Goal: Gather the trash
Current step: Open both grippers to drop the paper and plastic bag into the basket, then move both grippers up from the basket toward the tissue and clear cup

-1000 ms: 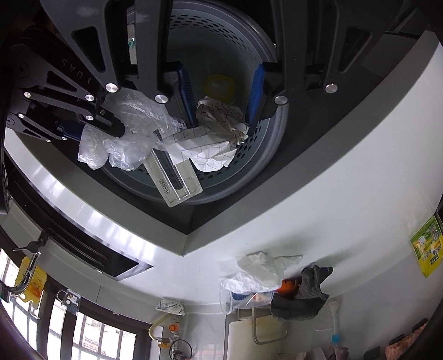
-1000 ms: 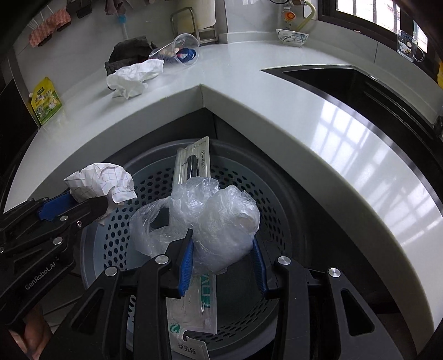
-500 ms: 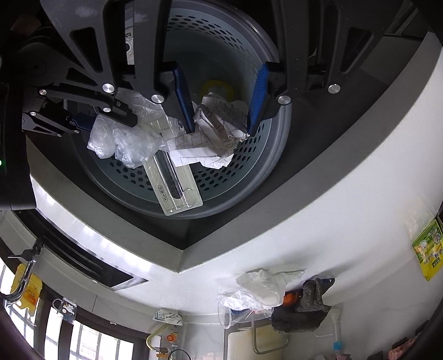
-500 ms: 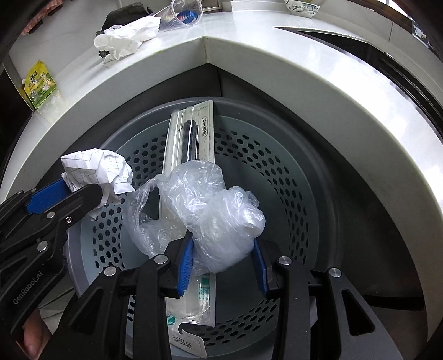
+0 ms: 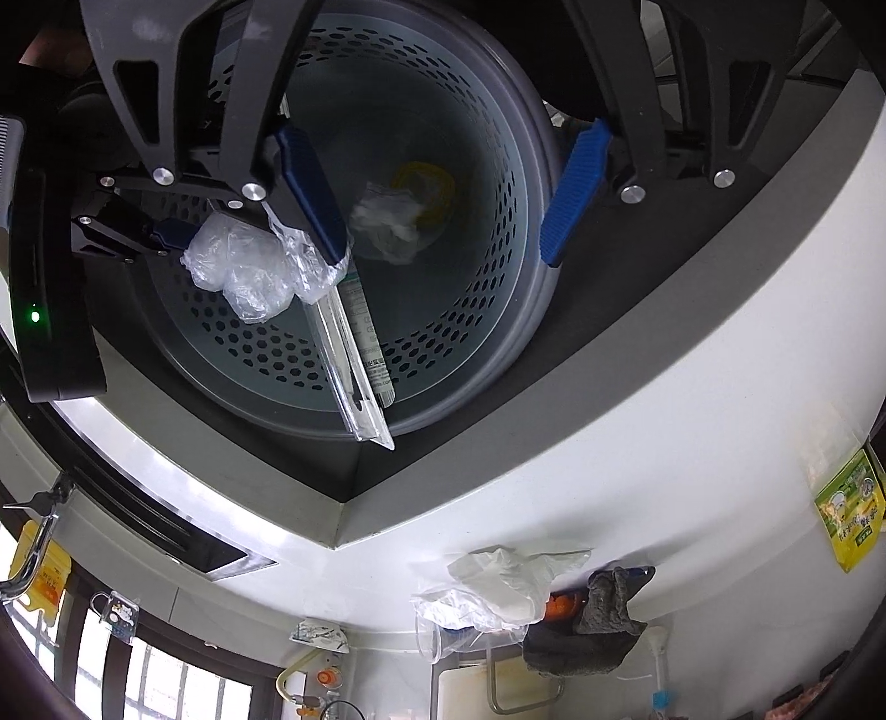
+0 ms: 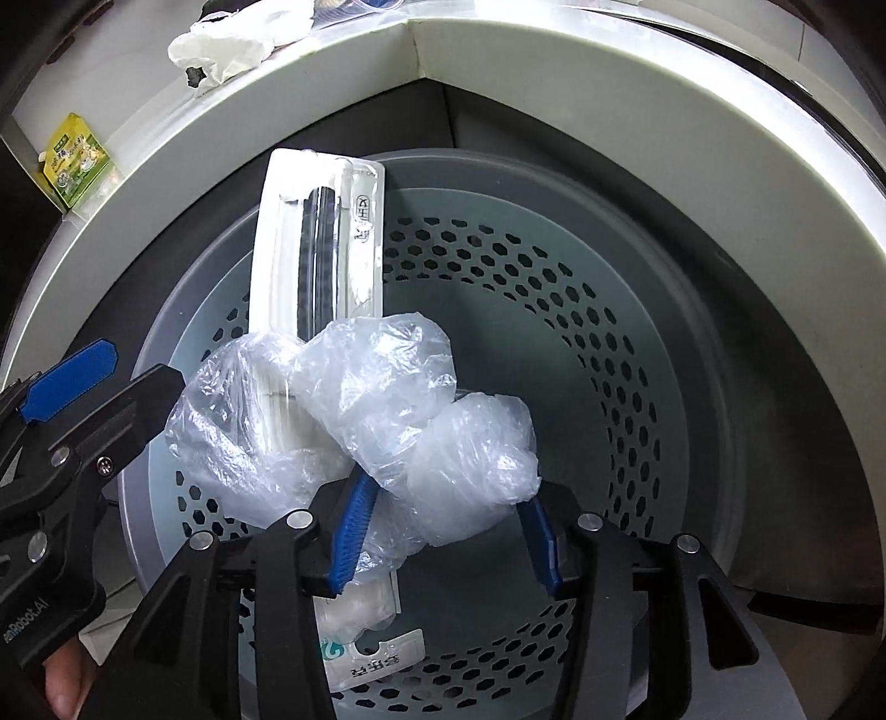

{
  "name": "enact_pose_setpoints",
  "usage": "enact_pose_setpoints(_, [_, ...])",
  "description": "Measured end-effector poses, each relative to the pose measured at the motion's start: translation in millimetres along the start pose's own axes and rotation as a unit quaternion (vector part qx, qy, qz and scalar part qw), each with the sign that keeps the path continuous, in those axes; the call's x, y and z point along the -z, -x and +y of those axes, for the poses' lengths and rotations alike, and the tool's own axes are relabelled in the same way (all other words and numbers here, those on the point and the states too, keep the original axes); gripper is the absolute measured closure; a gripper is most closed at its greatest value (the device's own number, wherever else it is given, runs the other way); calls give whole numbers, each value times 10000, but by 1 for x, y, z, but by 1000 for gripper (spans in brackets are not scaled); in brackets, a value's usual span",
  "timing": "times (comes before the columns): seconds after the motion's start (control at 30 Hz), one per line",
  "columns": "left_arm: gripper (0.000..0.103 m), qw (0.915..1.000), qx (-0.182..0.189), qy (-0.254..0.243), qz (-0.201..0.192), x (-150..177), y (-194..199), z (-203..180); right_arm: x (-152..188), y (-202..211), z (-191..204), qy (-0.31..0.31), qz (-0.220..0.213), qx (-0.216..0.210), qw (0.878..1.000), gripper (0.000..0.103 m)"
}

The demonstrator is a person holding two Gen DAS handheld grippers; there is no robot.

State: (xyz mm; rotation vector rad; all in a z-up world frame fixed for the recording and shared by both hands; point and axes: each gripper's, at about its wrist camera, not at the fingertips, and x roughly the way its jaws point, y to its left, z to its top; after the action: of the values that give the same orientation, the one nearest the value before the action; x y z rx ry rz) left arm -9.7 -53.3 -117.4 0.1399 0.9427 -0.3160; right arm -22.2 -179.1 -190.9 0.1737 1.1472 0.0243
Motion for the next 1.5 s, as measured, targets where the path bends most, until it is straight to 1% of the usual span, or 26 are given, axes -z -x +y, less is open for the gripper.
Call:
enact_pose_setpoints(0.1, [25, 10000, -16, 41, 5, 0, 0, 2, 1, -2, 5, 123, 34, 102, 9999, 49])
enact_pose_setpoints(0.17, [25, 10000, -32, 56, 0, 0, 1, 4, 0, -4, 11, 182, 69, 138, 9997, 47])
enact_pose_setpoints(0.3, [25, 9999, -70, 75, -15, -2, 2, 5, 4, -4, 15, 136, 68, 67, 9999, 46])
enact_pose_setpoints(0.33, [25, 9999, -81, 80, -20, -2, 2, 6, 12, -3, 16, 121, 39, 43, 9999, 46])
enact_pose_setpoints(0.4, [24, 9999, -112, 85, -34, -2, 4, 7, 11, 4, 16, 172, -31, 112, 9998, 45])
enact_pose_setpoints(0.43, [24, 9999, -124, 93, -48, -3, 5, 7, 9, 12, 11, 226, -97, 265, 9993, 35])
enact_pose_setpoints(0.47, [21, 9998, -131, 102, -70, -3, 7, 7, 9, 18, 12, 290, -210, 422, 9985, 32])
enact_pose_setpoints(0.5, [20, 9998, -136, 113, -97, -4, 8, 7, 9, 25, 12, 352, -308, 516, 9976, 31])
enact_pose_setpoints(0.57, [18, 9997, -145, 135, -152, -5, 12, 8, 9, 37, 12, 386, -376, 572, 9969, 31])
enact_pose_setpoints(0.7, [12, 9994, -245, 134, -222, -7, 17, 7, 10, 56, 1, 208, -570, 564, 9966, 31])
enact_pose_setpoints(0.83, [7, 9994, -280, 99, -201, -6, 18, 5, 14, 62, -5, 98, -607, 556, 9966, 31])
enact_pose_setpoints(0.9, [7, 9994, -284, 79, -190, -5, 18, 4, 18, 69, -9, 53, -619, 546, 9966, 31])
enact_pose_setpoints(1.03, [7, 9993, -304, 50, -214, -6, 21, 2, 17, 62, -22, -7, -603, 444, 9972, 31])
enact_pose_setpoints(1.2, [7, 9991, -318, 52, -273, -7, 27, 2, 16, 60, -16, 2, -661, 357, 9972, 31])
enact_pose_setpoints(1.5, [7, 9984, -365, 103, -417, -7, 41, 7, 21, 75, -14, -18, -806, 269, 9964, 31])
